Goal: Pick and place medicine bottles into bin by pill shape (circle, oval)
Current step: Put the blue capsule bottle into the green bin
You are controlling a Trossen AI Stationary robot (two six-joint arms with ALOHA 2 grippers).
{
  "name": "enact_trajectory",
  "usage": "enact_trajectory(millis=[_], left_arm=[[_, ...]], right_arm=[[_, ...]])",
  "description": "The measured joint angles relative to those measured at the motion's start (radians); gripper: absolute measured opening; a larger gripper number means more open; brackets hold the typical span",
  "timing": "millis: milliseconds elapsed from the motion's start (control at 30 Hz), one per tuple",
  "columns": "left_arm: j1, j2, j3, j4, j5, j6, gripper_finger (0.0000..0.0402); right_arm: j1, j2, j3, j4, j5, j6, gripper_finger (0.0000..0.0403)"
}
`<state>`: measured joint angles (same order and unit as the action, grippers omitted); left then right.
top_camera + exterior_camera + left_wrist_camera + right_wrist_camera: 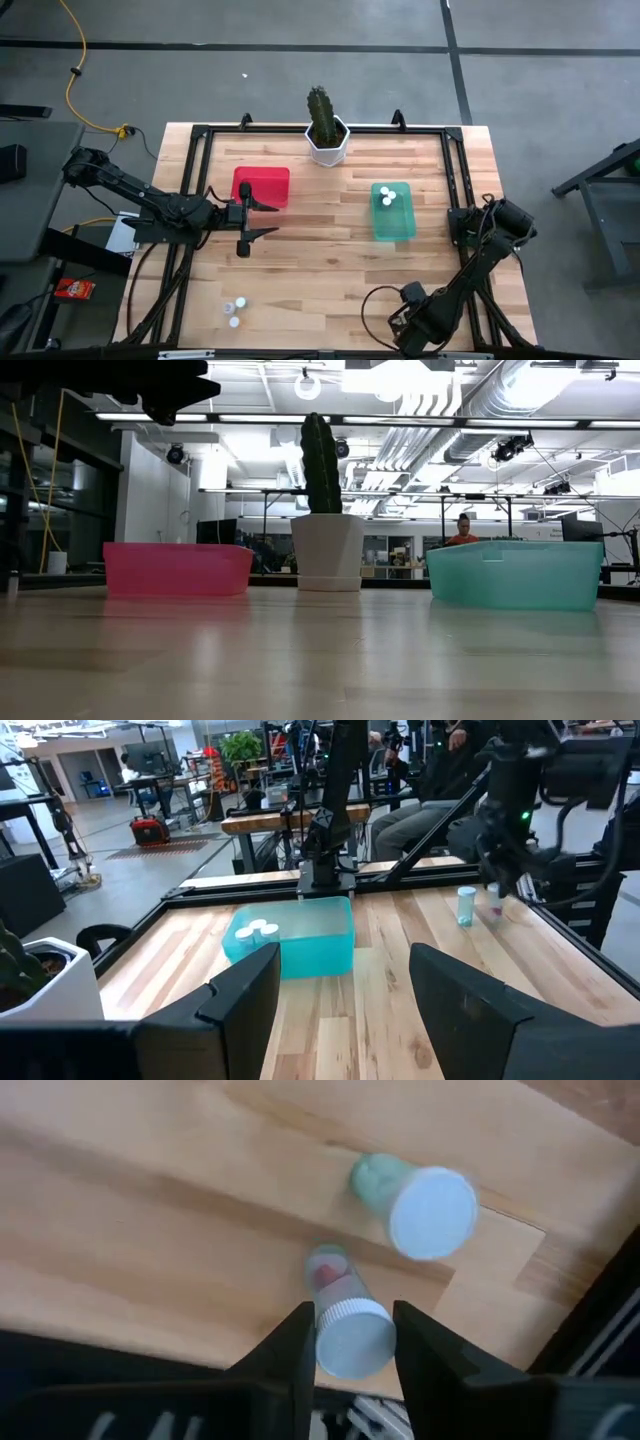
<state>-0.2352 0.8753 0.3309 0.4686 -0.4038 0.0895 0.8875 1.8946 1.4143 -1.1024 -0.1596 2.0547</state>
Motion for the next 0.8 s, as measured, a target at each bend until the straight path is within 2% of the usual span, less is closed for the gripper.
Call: enact_trajectory(millis=[100, 233, 367, 467, 633, 700, 800], left_arm=[[0.0, 0.0, 0.0, 0.0, 0.0, 0.0, 0.0213], [0.0, 0.0, 0.0, 0.0, 0.0, 0.0, 0.0213], [0.0, 0.0, 0.0, 0.0, 0.0, 0.0, 0.0213], [0.0, 0.0, 0.0, 0.0, 0.0, -0.001, 0.0213], [0.0, 0.0, 0.0, 0.0, 0.0, -0.008, 0.0213], [0.0, 0.001, -0.001, -0.001, 0.0, -0.008, 0.0213], [0.0, 0.009, -0.001, -0.006, 0.0, -0.008, 0.0213]], right_arm=[[0.0, -0.011, 0.06, -0.001, 0.025, -0.111, 0.009], [-0.012, -0.019, 0.183, -0.034, 0.239, -0.339, 0.0089], [-0.075, -0.022, 0.307, -0.241, 0.431, -0.492, 0.0089], [-0.154, -0.022, 0.363, -0.46, 0.528, -0.58, 0.0088], [-0.369, -0.076, 0.293, -0.426, 0.593, -0.841, 0.0088], [-0.468, -0.075, 0.25, -0.476, 0.596, -0.889, 0.0088], [-0.612, -0.079, 0.146, -0.41, 0.568, -1.048, 0.0088]])
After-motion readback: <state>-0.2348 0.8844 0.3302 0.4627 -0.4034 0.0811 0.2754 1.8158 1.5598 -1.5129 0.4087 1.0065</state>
